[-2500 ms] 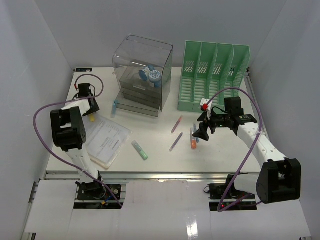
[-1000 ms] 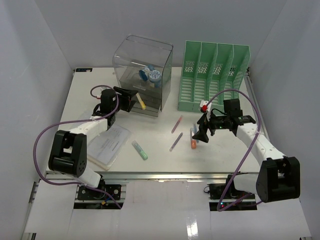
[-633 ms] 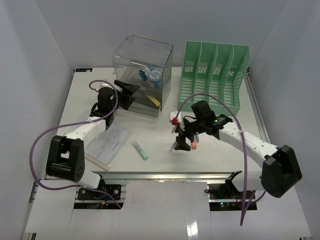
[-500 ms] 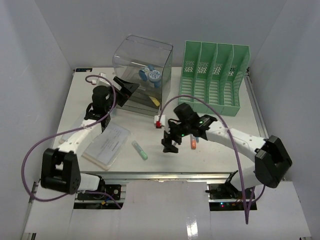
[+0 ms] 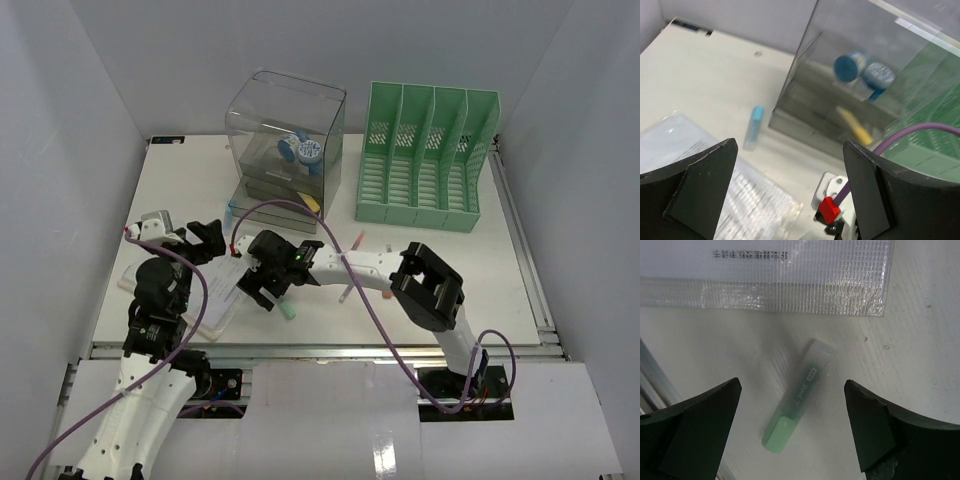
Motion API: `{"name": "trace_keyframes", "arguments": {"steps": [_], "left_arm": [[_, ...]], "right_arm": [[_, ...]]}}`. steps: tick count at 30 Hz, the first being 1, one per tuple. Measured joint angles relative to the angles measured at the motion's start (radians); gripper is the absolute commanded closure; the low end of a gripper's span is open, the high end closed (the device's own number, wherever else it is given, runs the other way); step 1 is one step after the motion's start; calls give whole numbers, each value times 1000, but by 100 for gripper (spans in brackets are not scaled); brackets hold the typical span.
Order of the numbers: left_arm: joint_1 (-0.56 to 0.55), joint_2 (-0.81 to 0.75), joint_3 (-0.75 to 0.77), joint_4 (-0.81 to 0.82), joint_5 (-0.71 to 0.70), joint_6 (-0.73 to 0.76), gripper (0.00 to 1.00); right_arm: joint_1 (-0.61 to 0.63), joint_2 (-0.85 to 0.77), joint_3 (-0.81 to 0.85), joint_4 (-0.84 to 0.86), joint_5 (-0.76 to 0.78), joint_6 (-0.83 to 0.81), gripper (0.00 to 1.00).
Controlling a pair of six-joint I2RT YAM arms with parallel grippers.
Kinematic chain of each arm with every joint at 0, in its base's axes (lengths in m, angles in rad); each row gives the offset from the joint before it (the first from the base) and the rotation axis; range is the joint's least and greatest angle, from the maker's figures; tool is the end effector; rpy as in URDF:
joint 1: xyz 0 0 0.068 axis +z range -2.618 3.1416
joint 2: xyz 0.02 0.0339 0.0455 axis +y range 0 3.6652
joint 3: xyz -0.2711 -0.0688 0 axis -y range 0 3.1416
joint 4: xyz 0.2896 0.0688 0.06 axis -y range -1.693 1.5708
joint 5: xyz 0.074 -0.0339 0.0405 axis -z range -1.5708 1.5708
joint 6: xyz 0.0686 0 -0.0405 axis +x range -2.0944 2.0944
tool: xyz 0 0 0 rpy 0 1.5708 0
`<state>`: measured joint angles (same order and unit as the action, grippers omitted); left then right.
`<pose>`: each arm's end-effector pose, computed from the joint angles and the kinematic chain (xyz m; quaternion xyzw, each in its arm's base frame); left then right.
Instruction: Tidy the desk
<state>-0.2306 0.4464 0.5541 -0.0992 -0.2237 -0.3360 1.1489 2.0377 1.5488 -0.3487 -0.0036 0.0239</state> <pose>0.1961 -0.0304 0.3225 -0.1160 0.6946 -0.1218 0.6995 0.2132 0.4757 0.1666 -0.4984 0.7894 0.1997 0.2976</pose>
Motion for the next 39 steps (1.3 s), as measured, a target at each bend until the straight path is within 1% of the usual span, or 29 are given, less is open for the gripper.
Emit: {"name": "trace_keyframes", "arguments": {"steps": [1, 3, 4, 7, 15, 18, 19, 22, 24, 28, 31, 33, 36, 39], "left_arm": [[0, 3, -9, -23, -16, 10, 2], [0, 11, -12, -53, -42, 24, 2], [0, 13, -12, -62, -53, 29, 2], [0, 7, -12, -72, -76, 36, 2], [0, -8, -12, -78, -96, 44, 2], [0, -12, -12, -78, -96, 44, 2], [0, -13, -12, -78, -95, 44, 2], [0, -15, -12, -78, -90, 43, 2], [0, -15, -12, -78, -81, 43, 2], [0, -1, -11, -78, -54, 43, 2], [0, 21, -11, -79, -31, 42, 2], [0, 38, -11, -81, -19, 41, 2], [0, 68, -11, -83, -1, 39, 2], [0, 94, -9, -90, 18, 39, 2]], "right_arm": [[3, 24, 10, -4, 17, 12, 2], [6, 57, 13, -21, 41, 32, 7], [6, 70, 13, -31, 51, 39, 13], [6, 79, 13, -38, 69, 48, 26], [0, 57, -39, 0, 86, 17, 77], [8, 30, -81, 19, 112, -18, 91], [12, 23, -92, 19, 123, -33, 92], [22, 6, -111, 18, 170, -89, 92], [28, -1, -112, 2, 192, -157, 92], [10, -28, -71, -83, 136, -347, 92], [-36, -67, 15, -134, 57, -482, 92], [-81, -77, 122, -154, 23, -552, 92], [-163, -76, 299, -137, -4, -630, 92], [-230, -67, 417, -106, -3, -689, 89]]}}
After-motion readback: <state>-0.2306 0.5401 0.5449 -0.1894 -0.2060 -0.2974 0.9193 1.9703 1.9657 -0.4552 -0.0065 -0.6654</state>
